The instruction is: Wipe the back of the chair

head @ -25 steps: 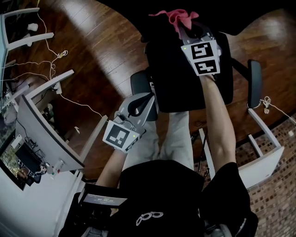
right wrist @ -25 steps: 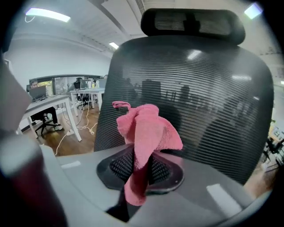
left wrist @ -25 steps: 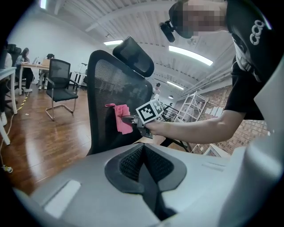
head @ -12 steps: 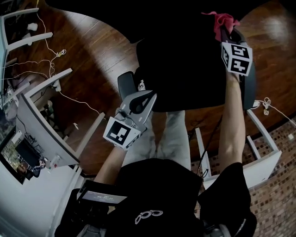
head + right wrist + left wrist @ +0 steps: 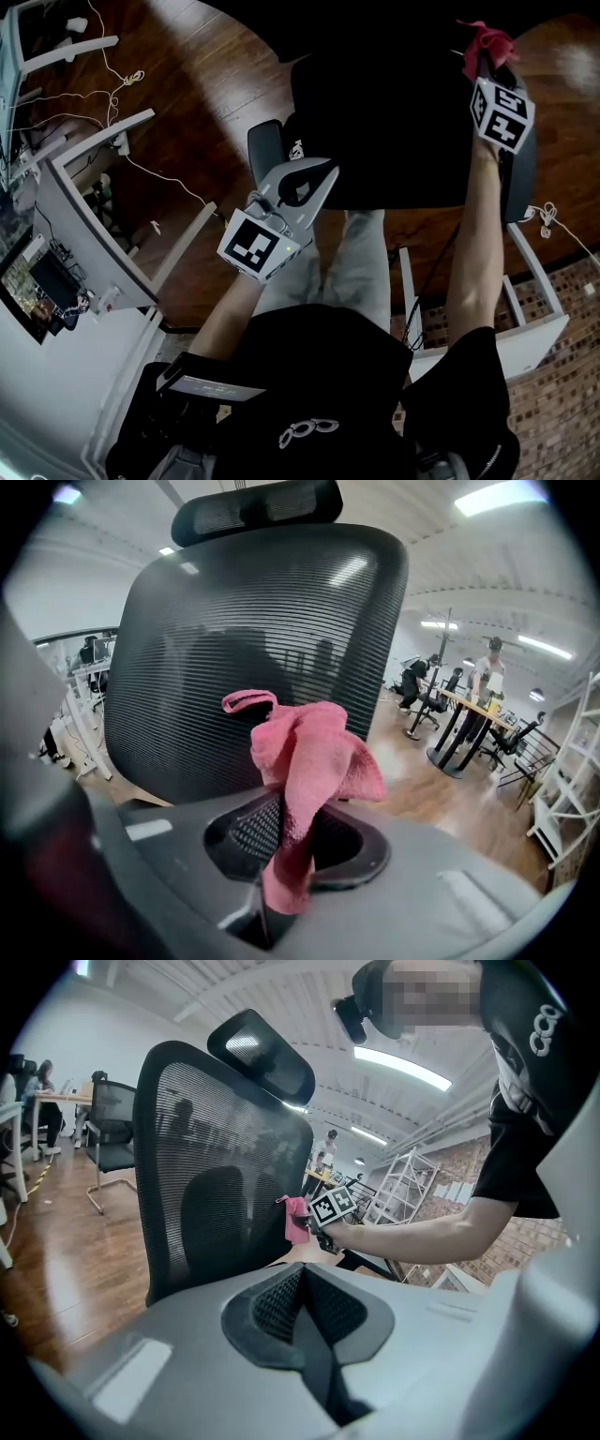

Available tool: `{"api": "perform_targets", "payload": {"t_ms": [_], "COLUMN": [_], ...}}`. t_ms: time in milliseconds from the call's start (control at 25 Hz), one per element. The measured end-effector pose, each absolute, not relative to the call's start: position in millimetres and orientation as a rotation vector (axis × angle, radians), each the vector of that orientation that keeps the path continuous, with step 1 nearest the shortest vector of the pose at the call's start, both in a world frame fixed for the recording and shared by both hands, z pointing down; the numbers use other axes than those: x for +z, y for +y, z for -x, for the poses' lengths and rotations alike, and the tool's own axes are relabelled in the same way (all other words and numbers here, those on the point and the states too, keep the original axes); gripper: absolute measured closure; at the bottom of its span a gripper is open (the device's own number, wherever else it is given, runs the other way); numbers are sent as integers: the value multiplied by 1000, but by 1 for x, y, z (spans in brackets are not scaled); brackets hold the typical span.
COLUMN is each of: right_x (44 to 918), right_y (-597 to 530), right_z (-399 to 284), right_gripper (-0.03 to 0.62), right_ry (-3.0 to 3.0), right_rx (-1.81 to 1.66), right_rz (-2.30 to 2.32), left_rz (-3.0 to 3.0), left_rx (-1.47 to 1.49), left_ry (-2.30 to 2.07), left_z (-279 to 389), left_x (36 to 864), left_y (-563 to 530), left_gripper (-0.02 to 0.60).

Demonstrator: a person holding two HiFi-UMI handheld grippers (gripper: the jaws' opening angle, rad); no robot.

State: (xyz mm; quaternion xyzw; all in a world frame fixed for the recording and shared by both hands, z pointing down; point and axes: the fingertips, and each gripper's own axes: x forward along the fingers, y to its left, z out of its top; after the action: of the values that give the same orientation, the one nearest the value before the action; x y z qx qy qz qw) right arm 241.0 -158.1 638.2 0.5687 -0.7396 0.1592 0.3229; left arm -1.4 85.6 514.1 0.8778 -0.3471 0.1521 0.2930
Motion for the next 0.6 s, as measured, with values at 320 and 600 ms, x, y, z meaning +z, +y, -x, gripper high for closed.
{"api": "perform_targets", "payload": {"t_ms": [320,600], "right_x": [634,636], "right_y": [-137,-120], "right_z": [-146,-34], "right_gripper": [543,543], "right_ry": [-2051,-2132], "right_rx": [415,422], "right_rz": [-1361,-1245], "left_rz": [-2332,-2320], "left_rx": [360,325], "left_ry": [-943,-966], "left_z": [17,64], "left_x": [505,508], "left_y": [89,92], "left_gripper": [594,594]}}
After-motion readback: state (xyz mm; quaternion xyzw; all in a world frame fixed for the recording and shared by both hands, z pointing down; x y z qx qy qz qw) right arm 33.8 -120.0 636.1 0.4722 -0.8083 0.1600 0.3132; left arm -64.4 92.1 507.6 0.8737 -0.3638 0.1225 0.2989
